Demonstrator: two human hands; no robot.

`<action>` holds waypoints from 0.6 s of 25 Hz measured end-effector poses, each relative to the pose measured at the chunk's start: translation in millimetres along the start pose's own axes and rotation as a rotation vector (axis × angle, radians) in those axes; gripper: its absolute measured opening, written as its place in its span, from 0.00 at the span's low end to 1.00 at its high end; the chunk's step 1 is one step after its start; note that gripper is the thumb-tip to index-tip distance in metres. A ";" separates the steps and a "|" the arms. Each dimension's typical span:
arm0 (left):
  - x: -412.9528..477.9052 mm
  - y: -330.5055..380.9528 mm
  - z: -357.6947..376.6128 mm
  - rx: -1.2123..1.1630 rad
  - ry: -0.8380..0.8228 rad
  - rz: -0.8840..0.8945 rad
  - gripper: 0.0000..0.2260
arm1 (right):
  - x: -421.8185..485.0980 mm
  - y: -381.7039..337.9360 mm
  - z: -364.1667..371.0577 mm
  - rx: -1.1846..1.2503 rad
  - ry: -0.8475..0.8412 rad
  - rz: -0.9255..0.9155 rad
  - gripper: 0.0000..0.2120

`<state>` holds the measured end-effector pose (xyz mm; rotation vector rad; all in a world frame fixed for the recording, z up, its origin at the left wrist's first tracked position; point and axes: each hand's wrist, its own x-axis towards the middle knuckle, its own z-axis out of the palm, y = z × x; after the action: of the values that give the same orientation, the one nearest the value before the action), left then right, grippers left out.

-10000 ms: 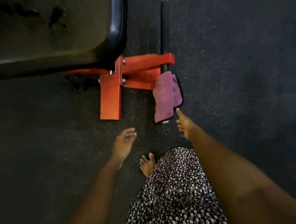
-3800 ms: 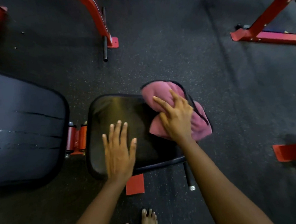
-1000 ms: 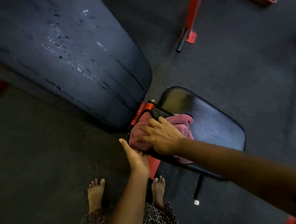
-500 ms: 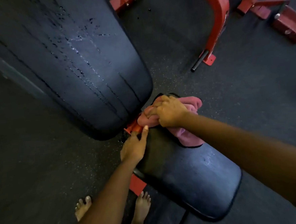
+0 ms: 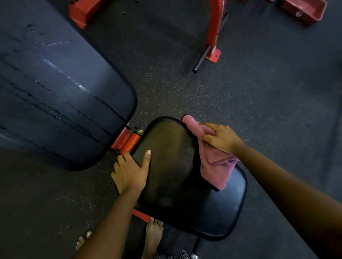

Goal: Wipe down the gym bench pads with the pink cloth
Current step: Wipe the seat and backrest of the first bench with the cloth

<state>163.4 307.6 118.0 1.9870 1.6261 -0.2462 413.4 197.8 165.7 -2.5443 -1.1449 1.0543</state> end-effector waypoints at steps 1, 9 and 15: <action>-0.4 -0.4 0.6 -0.006 -0.009 0.006 0.32 | -8.5 7.7 1.9 0.012 0.019 0.018 0.20; -6.3 -10.4 -28.0 -0.293 -0.313 -0.034 0.33 | -73.9 -10.1 -6.3 0.103 0.134 -0.050 0.24; -85.6 -32.6 -116.0 -0.619 -0.281 -0.114 0.22 | -143.0 -101.4 -18.9 0.215 0.143 -0.243 0.27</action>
<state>87.9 299.4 244.9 1.3322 1.4142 -0.0468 299.9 169.7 297.7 -2.2109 -1.1938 0.8698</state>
